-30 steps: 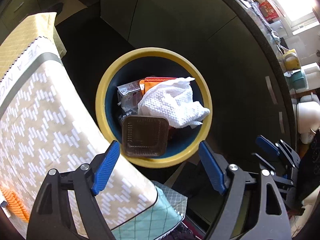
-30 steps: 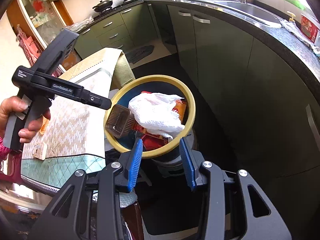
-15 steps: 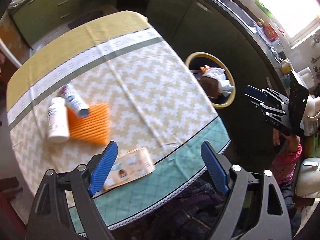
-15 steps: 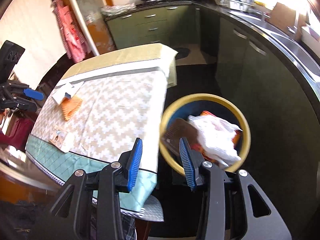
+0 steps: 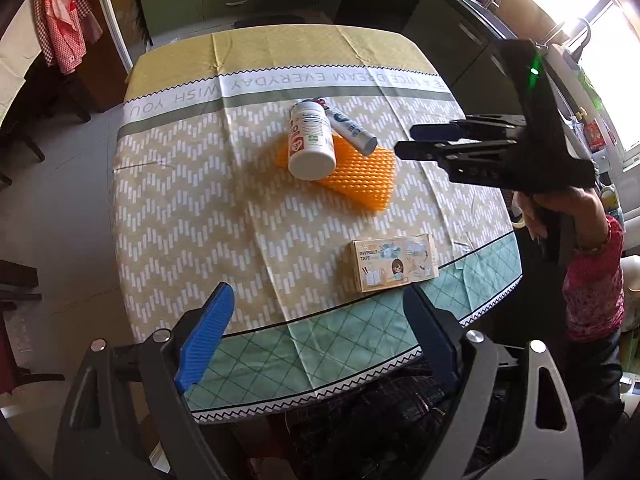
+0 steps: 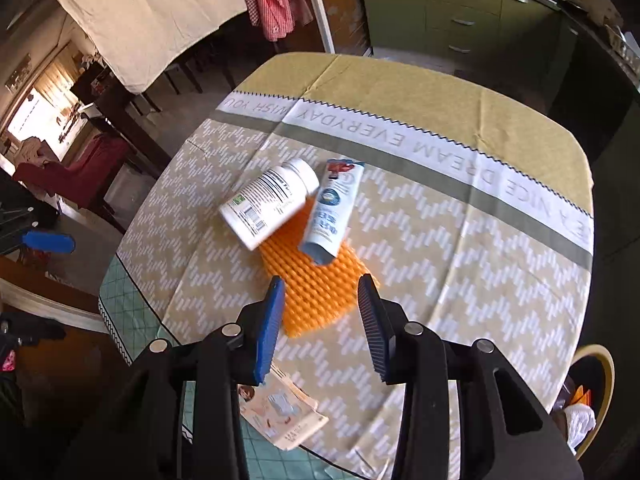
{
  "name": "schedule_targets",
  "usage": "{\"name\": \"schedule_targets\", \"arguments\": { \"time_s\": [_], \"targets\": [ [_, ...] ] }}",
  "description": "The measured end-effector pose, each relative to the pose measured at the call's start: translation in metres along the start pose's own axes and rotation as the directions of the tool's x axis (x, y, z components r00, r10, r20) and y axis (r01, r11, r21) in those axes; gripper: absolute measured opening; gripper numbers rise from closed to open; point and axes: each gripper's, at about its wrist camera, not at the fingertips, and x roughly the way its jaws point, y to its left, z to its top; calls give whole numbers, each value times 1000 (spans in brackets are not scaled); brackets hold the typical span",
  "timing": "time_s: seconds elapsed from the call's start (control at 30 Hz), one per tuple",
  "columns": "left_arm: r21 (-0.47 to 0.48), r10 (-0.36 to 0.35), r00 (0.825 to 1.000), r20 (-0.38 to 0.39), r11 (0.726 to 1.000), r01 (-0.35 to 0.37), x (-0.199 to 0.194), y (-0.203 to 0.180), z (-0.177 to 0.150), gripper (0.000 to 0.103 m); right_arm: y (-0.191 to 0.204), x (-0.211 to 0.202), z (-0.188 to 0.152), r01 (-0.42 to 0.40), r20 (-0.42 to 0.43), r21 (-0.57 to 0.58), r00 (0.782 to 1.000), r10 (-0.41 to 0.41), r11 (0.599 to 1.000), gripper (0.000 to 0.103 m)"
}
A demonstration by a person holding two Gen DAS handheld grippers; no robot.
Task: Collect trash
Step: 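Grasp the toothpaste tube with the right gripper and lift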
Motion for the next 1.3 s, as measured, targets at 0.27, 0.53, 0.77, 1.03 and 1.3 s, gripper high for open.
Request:
{"name": "schedule_targets", "arguments": {
  "time_s": [0.27,0.53,0.77,1.03,1.3],
  "targets": [
    [-23,-2,1000,-5,1000,2,10,27,15,83,-1,51,40,101,-135,21,986,-97,995,38],
    [-62,-33,998,-51,998,30,40,34,66,85,-19,37,32,100,-92,54,991,-95,994,10],
    [-95,-32,991,-130,995,20,89,19,125,87,-69,-11,-6,102,-36,138,994,-98,985,10],
    [-73,37,978,-207,996,-53,133,-3,153,84,-147,-60,-85,134,-8,279,991,-137,951,10],
    [-48,78,966,-248,995,-93,153,-18,156,53,-214,-102,-153,159,20,427,983,-185,890,10]
  ]
}}
